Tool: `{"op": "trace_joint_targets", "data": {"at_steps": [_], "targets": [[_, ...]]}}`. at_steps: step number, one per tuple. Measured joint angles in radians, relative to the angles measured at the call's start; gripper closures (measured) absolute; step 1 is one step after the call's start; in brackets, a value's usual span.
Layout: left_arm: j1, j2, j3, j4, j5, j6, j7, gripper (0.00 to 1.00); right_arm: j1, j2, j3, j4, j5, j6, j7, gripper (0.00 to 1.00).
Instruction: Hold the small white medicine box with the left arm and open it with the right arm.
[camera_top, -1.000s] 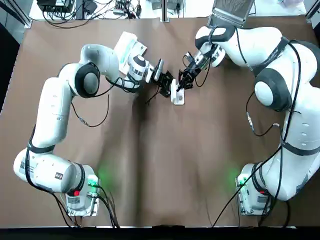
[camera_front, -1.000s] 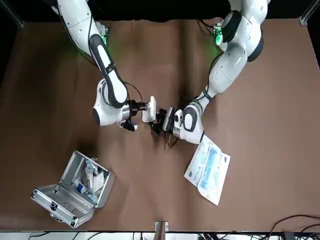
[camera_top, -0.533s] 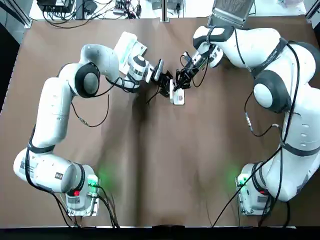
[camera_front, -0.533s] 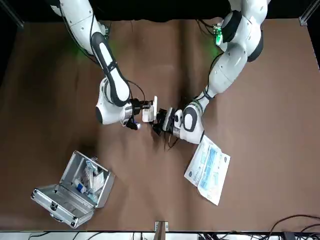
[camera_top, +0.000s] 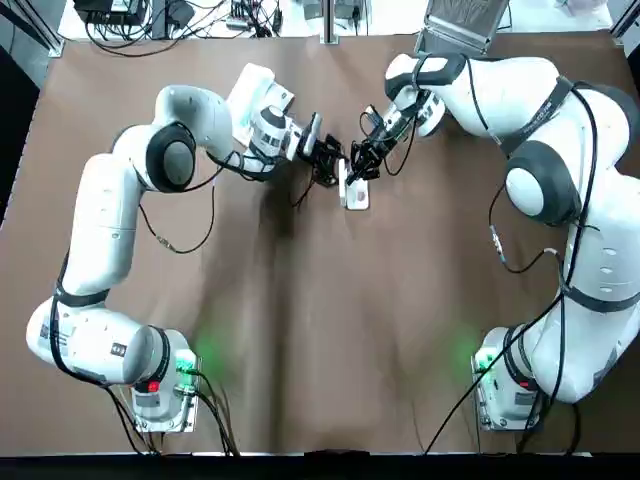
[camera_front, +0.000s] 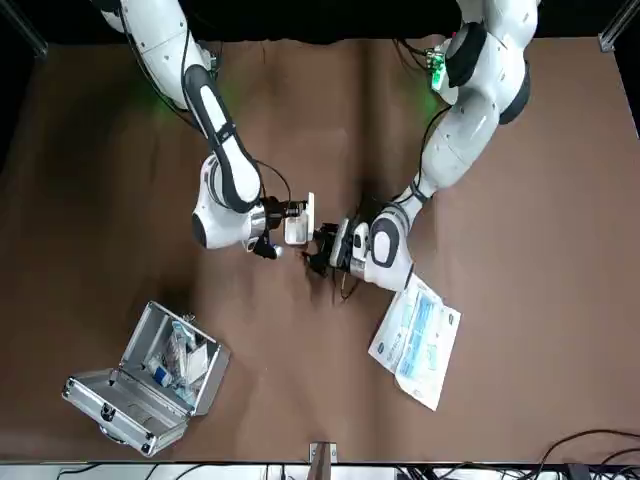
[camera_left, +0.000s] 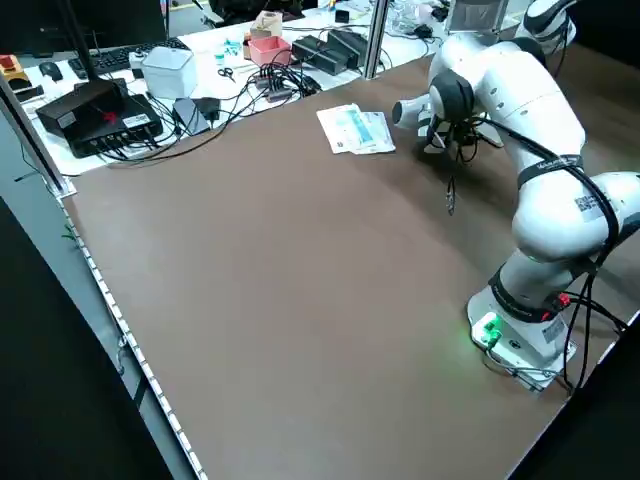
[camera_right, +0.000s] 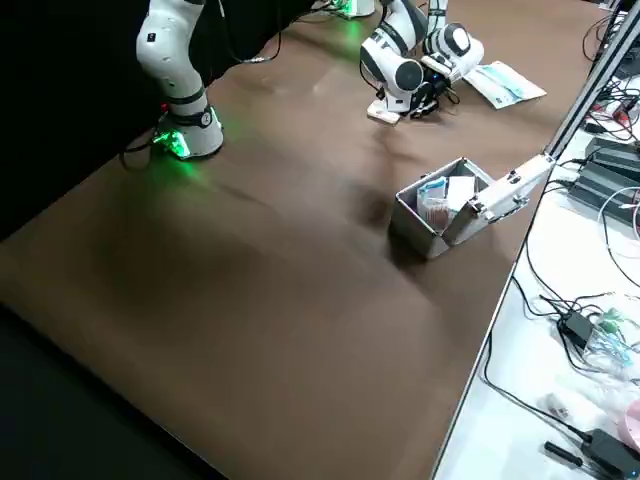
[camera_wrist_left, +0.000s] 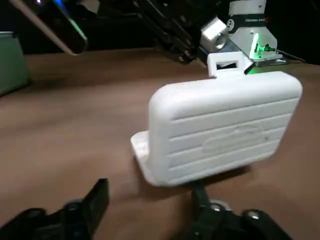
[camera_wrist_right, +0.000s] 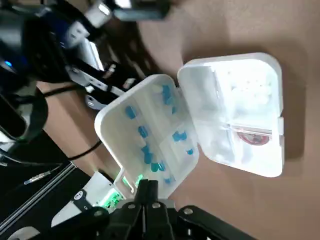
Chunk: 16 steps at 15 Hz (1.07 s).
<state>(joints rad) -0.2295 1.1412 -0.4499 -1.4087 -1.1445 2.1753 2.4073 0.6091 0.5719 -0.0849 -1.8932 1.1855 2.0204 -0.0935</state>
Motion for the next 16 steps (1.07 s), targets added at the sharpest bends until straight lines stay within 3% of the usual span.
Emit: {"op": "trace_joint_targets", "data": {"at_steps": [2, 4, 8, 13, 16], "targets": [[0.029, -0.007, 0.001, 0.0, 0.034, -0.039, -0.028, 0.06, 0.006, 0.004, 0.0, 0.004, 0.011, 0.0, -0.002, 0.99], [0.055, -0.024, 0.001, 0.002, 0.089, -0.074, -0.084, 0.03, 0.018, 0.019, 0.0, 0.014, 0.024, 0.012, -0.004, 0.99], [0.102, -0.071, 0.001, 0.009, 0.159, -0.133, -0.214, 0.01, 0.065, 0.067, 0.001, 0.055, 0.033, 0.107, -0.008, 0.99], [0.154, -0.109, 0.002, 0.012, 0.172, -0.171, -0.277, 0.01, 0.08, 0.095, 0.001, 0.066, 0.033, 0.112, -0.008, 0.99], [0.207, -0.173, 0.002, 0.015, 0.179, -0.193, -0.388, 0.0, 0.09, 0.122, 0.001, 0.076, 0.033, 0.113, -0.012, 0.99]]}}
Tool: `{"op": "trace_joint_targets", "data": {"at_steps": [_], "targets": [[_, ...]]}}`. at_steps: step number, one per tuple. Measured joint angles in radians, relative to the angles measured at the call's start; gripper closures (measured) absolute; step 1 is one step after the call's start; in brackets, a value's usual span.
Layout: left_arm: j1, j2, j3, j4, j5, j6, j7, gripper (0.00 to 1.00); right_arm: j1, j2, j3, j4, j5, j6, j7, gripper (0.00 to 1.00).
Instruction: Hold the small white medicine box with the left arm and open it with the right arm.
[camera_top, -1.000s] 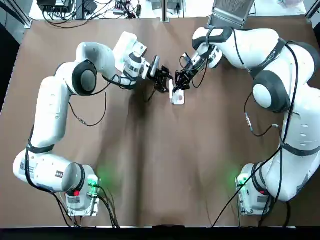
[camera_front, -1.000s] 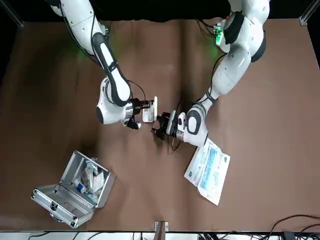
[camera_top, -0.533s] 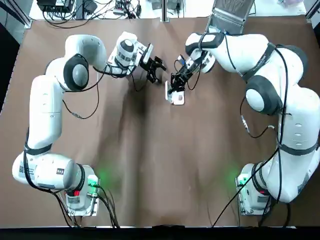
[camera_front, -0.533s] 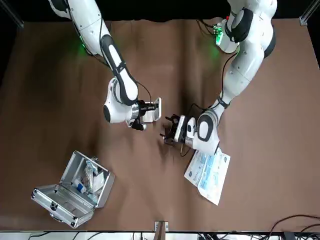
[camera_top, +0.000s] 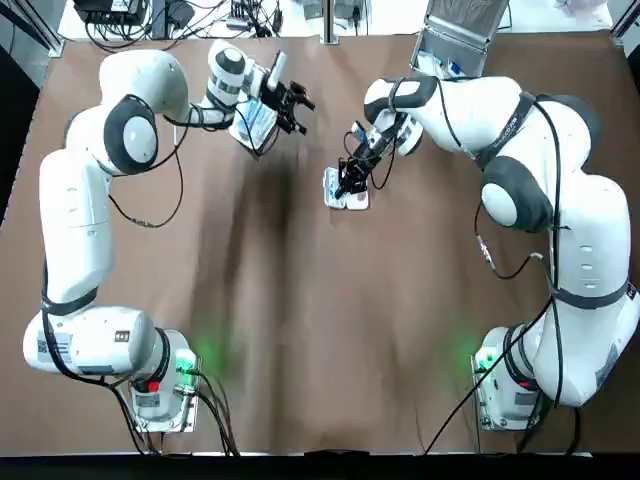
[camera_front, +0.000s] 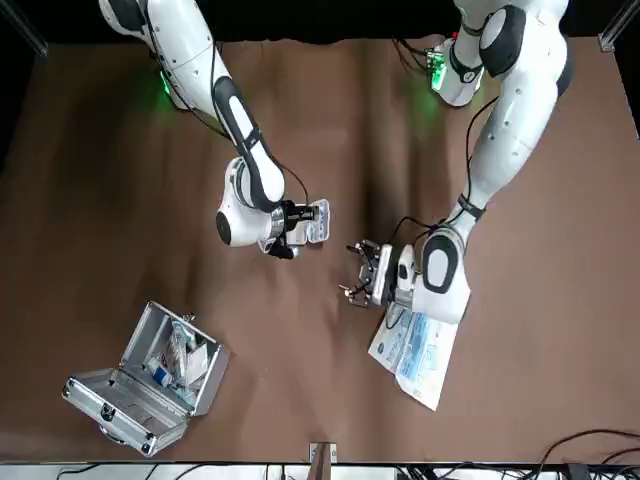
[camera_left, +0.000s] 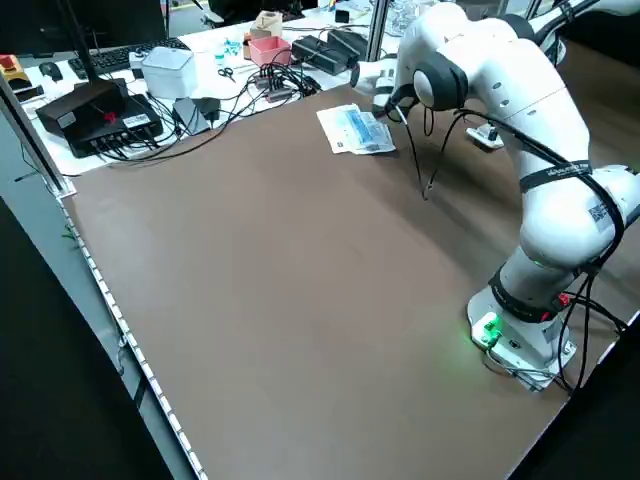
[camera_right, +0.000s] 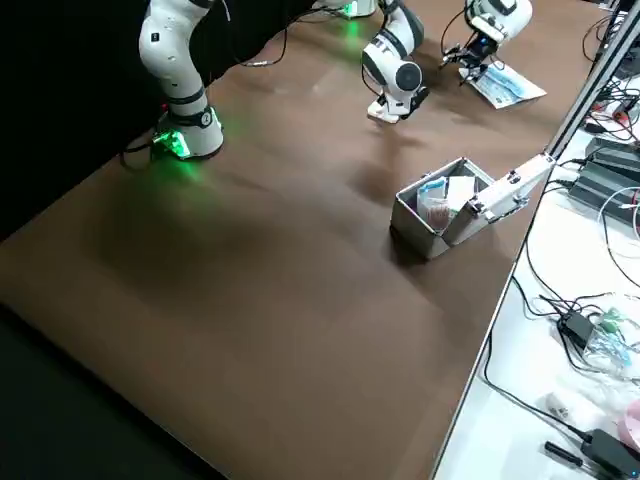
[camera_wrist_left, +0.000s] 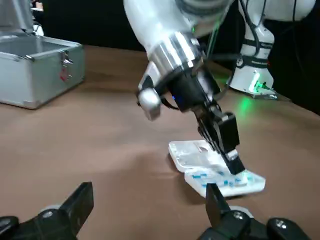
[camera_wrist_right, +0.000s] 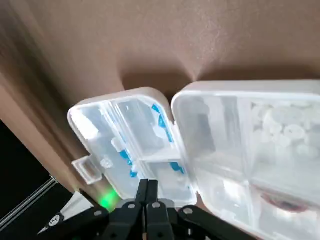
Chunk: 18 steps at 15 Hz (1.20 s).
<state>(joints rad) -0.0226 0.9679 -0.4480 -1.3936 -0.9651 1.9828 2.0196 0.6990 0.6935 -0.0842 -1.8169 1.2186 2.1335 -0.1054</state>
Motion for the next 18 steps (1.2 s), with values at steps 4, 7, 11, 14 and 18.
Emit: {"op": "trace_joint_targets", "data": {"at_steps": [4, 7, 11, 14, 18], "targets": [[0.042, -0.047, 0.0, 0.0, 0.002, -0.009, -0.097, 0.0, 0.001, 0.007, 0.0, 0.006, 0.0, 0.0, -0.003, 0.99], [0.064, -0.078, 0.001, 0.0, 0.021, -0.048, -0.257, 0.0, 0.005, 0.009, 0.0, 0.012, 0.0, 0.0, -0.006, 0.99], [0.092, -0.117, 0.002, 0.0, 0.076, -0.072, -0.488, 0.0, 0.035, 0.024, 0.0, 0.028, 0.0, 0.059, -0.007, 0.99], [0.106, -0.133, 0.003, 0.0, 0.115, -0.078, -0.643, 0.0, 0.037, 0.029, -0.001, 0.034, 0.0, 0.063, -0.009, 0.99], [0.118, -0.146, 0.006, 0.0, 0.174, -0.078, -0.819, 0.0, 0.037, 0.031, -0.004, 0.047, 0.0, 0.063, -0.021, 0.99]]}}
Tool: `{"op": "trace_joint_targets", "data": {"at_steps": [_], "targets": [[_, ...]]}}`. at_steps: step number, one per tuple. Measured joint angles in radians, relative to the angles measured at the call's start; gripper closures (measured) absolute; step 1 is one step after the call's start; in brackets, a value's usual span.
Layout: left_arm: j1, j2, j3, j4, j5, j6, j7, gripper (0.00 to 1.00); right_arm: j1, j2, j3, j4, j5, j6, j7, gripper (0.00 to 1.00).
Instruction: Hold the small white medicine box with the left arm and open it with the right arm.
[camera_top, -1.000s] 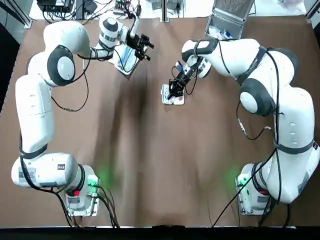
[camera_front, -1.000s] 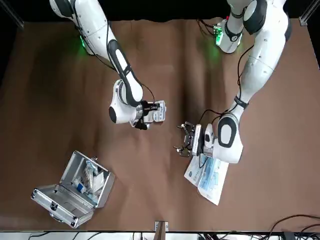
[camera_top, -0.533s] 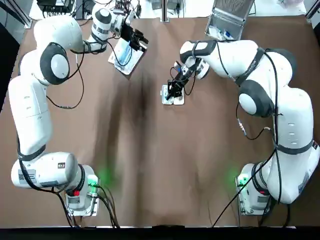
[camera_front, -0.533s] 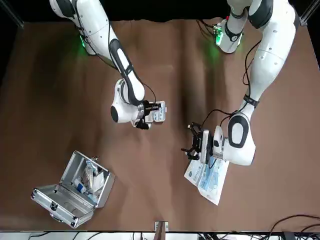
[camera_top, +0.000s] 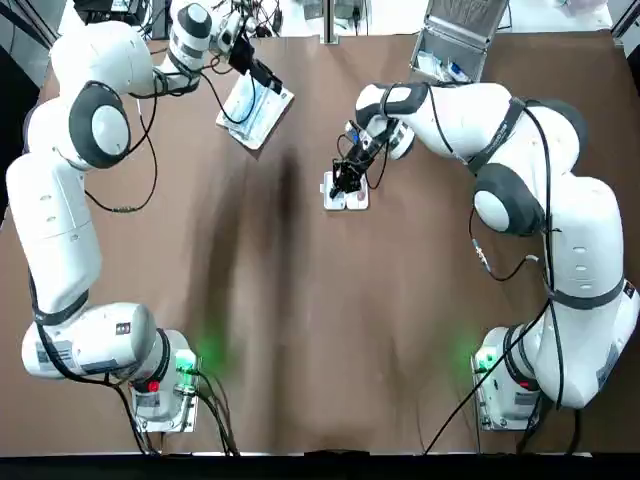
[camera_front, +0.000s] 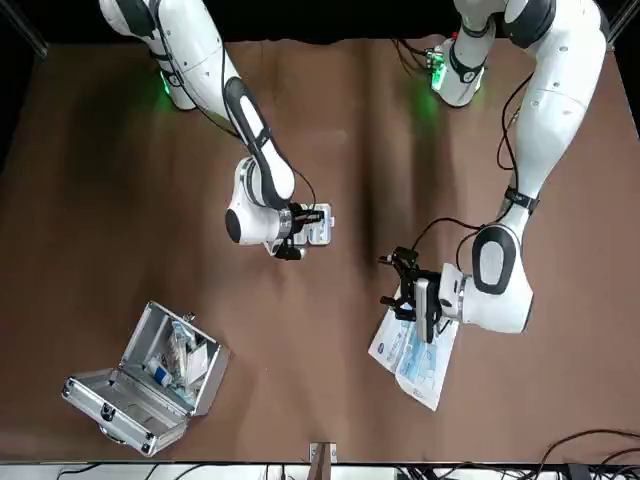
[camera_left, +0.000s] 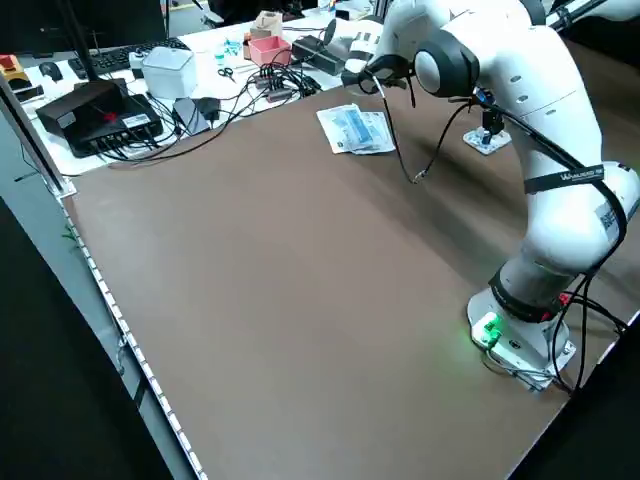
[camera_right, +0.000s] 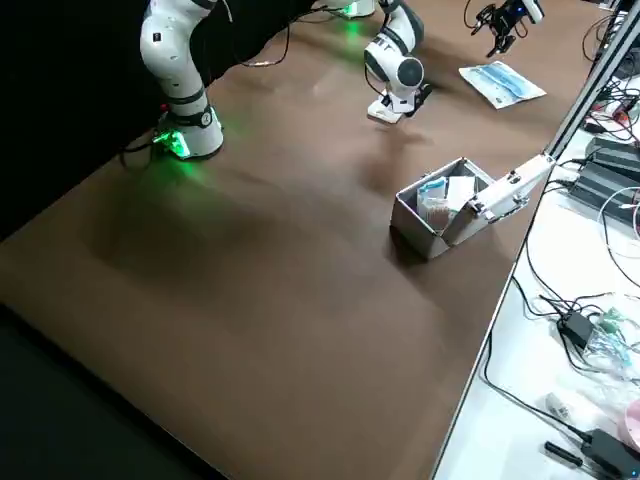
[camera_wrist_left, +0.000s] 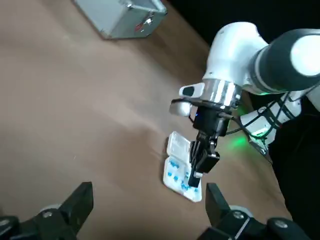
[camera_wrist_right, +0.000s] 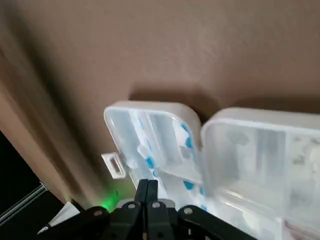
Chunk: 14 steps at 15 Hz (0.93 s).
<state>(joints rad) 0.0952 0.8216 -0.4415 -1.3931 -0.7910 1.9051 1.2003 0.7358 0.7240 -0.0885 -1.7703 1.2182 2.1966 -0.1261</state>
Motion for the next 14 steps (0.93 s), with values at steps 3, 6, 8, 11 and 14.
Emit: {"op": "trace_joint_targets", "data": {"at_steps": [3, 6, 8, 11, 14], "targets": [[0.019, -0.026, 0.003, 0.001, 0.062, 0.0, -0.156, 0.0, -0.002, -0.008, -0.01, 0.029, 0.0, 0.0, 0.0, 0.99], [0.042, -0.071, 0.006, 0.001, 0.142, 0.0, -0.366, 0.0, -0.007, -0.061, -0.055, 0.053, -0.005, -0.001, 0.0, 0.99], [0.044, -0.098, 0.015, 0.002, 0.202, -0.002, -0.478, 0.0, -0.009, -0.107, -0.091, 0.055, -0.014, -0.012, 0.0, 0.99], [0.045, -0.142, 0.047, 0.002, 0.286, -0.005, -0.665, 0.0, -0.013, -0.159, -0.191, 0.055, -0.069, -0.166, 0.001, 0.99], [0.044, -0.176, 0.062, 0.002, 0.351, -0.006, -0.816, 0.0, -0.02, -0.201, -0.334, 0.063, -0.167, -0.404, 0.0, 0.99]]}}
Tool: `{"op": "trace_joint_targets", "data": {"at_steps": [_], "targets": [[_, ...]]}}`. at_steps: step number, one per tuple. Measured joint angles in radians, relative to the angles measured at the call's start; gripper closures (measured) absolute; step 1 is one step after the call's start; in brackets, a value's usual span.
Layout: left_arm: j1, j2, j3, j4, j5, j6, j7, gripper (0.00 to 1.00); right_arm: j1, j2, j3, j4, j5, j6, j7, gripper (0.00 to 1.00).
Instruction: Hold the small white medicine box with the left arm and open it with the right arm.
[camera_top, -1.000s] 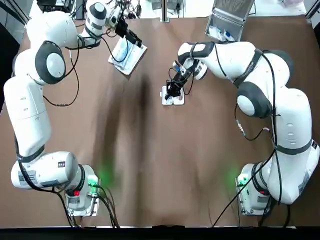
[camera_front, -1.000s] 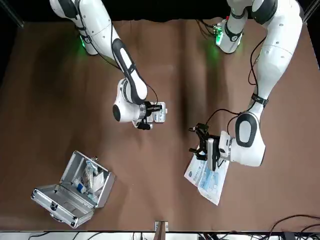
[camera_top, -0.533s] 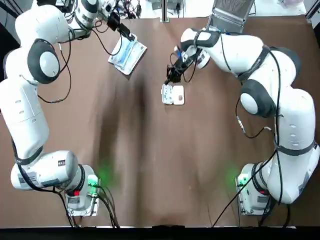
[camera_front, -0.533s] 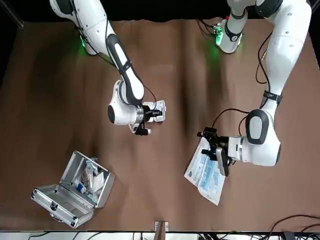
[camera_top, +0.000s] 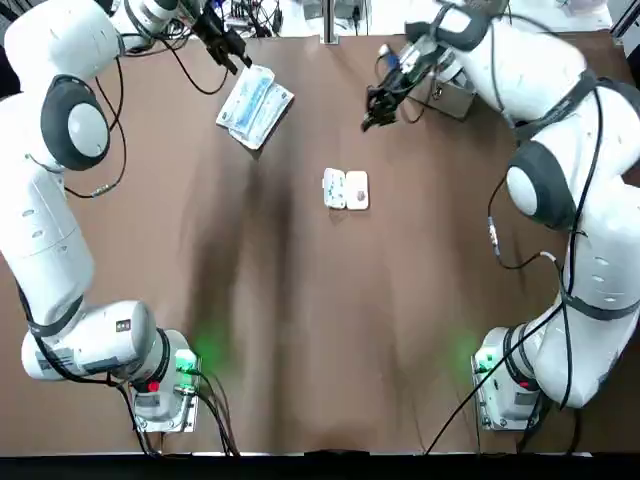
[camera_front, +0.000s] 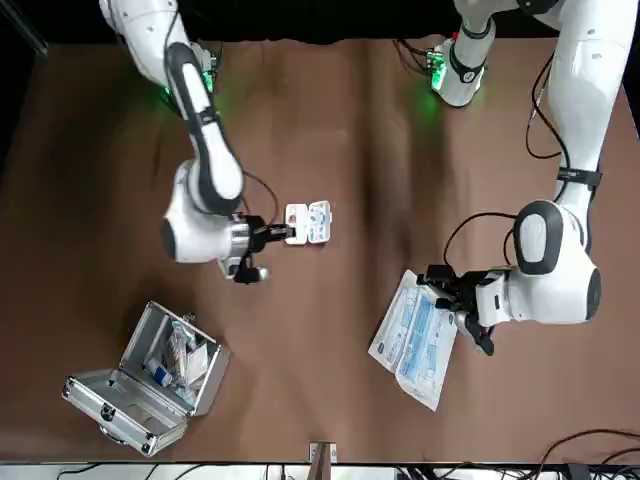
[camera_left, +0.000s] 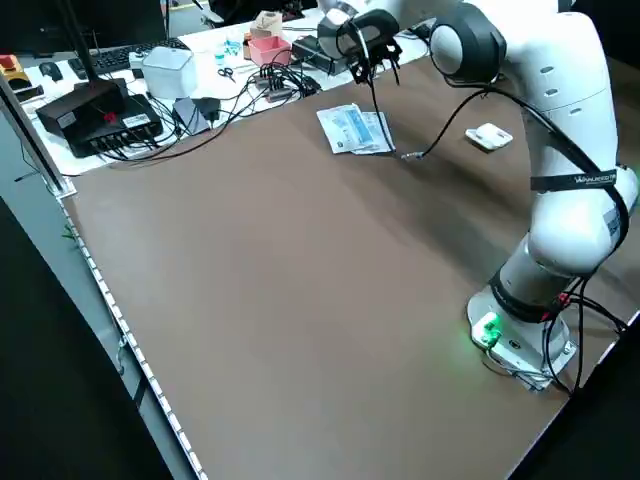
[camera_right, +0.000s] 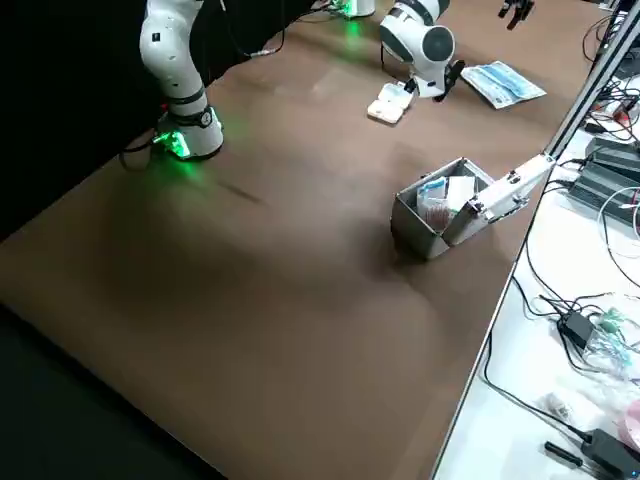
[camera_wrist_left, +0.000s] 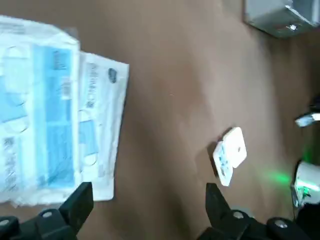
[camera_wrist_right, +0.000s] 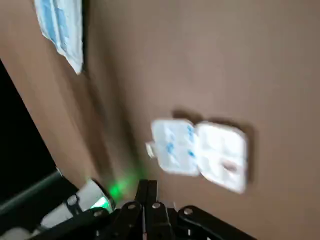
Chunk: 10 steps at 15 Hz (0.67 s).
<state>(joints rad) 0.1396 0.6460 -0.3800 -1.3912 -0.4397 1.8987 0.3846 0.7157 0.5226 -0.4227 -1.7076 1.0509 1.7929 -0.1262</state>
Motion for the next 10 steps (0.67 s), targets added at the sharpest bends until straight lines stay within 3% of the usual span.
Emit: {"op": "trace_joint_targets", "data": {"at_steps": [2, 4, 10], "targets": [[-0.001, -0.02, 0.015, 0.0, 0.026, 0.0, -0.06, 0.0, -0.01, -0.022, -0.099, 0.032, -0.067, -0.167, -0.002, 0.99], [0.0, -0.039, 0.025, 0.0, 0.07, -0.002, -0.112, 0.0, -0.046, -0.034, -0.158, 0.087, -0.123, -0.304, -0.002, 0.99], [0.001, -0.106, 0.081, 0.0, 0.211, -0.102, -0.245, 0.0, -0.221, -0.043, -0.178, 0.267, -0.345, -0.492, -0.004, 0.98]]}}
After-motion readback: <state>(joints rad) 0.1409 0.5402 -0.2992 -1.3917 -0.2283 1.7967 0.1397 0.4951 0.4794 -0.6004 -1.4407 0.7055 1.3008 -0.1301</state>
